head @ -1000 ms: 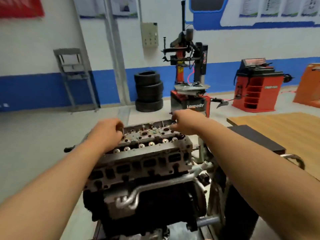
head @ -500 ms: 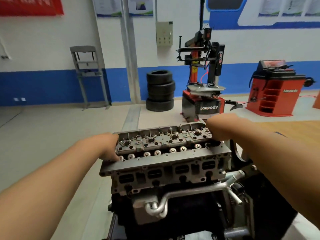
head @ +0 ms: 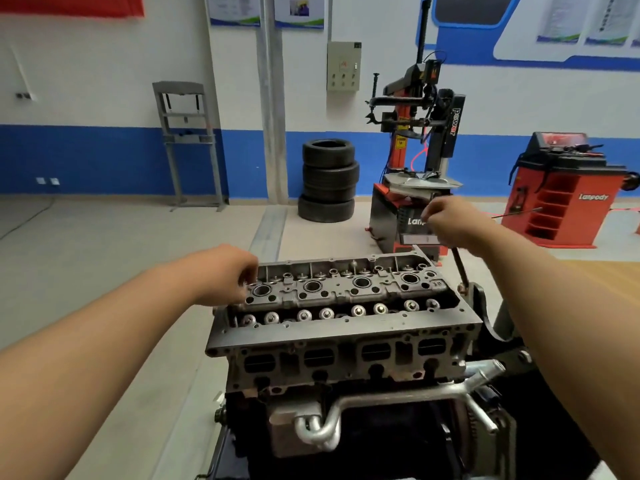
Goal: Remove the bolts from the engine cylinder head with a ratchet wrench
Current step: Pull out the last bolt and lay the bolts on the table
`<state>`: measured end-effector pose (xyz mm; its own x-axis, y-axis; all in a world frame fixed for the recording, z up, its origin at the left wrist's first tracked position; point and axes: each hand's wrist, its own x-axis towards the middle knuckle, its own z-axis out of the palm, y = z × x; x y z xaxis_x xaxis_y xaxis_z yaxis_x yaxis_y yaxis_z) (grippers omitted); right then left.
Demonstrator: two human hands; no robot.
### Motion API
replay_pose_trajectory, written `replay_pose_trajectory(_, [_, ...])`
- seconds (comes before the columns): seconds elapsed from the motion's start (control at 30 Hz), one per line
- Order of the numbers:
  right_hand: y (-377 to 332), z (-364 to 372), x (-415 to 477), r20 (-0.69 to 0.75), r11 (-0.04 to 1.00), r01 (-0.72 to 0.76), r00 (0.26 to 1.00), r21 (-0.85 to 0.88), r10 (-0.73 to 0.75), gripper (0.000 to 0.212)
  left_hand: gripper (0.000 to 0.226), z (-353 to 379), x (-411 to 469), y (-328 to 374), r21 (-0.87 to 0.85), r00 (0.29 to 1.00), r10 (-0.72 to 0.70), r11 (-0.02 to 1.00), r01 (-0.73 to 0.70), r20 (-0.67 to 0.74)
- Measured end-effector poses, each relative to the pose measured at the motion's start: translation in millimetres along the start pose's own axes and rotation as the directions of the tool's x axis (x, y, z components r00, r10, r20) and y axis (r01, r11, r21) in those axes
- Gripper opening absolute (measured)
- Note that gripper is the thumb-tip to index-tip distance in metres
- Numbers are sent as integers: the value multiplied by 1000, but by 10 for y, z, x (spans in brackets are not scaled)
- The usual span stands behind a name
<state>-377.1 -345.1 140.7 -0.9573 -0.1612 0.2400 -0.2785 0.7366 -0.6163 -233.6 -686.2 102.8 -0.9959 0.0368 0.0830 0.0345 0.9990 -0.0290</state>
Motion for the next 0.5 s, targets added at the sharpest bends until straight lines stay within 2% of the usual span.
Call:
replay_pose_trajectory(0.07, [49,156,47,197,909,110,980,-403,-31,21,17,30,14,-39,-198,995,-54,980,37,-82])
replay_pose_trajectory(0.13, [94,290,50,305,794,185,952,-579,1,20,23,130,17,-38,-359,977,-139,931,72,-165])
replay_pose_trajectory(0.2, [127,361,62,345,740,201,937,-642,45,19,21,224,18,-39,-375,970,-147,925,65,-196])
replay_pose_trajectory(0.27, [130,389,87,363,691,218,929,-689,69,15,19,300,-17,-33,-309,984,-116,949,69,-137])
replay_pose_trajectory(0.33, [111,399,125,383,688,214,918,-693,100,13,22,345,-41,-30,-257,988,-124,961,97,-90])
replay_pose_trajectory(0.37, [103,404,138,396,702,204,910,-682,121,12,20,325,-48,-28,-267,981,-150,957,112,-127])
replay_pose_trajectory(0.43, [106,384,179,405,701,203,905,-684,133,11,8,193,-35,-58,-391,917,-265,910,136,-299])
replay_pose_trajectory(0.5, [143,314,236,385,704,204,917,-680,106,13,12,19,31,-142,-575,806,-412,810,111,-425])
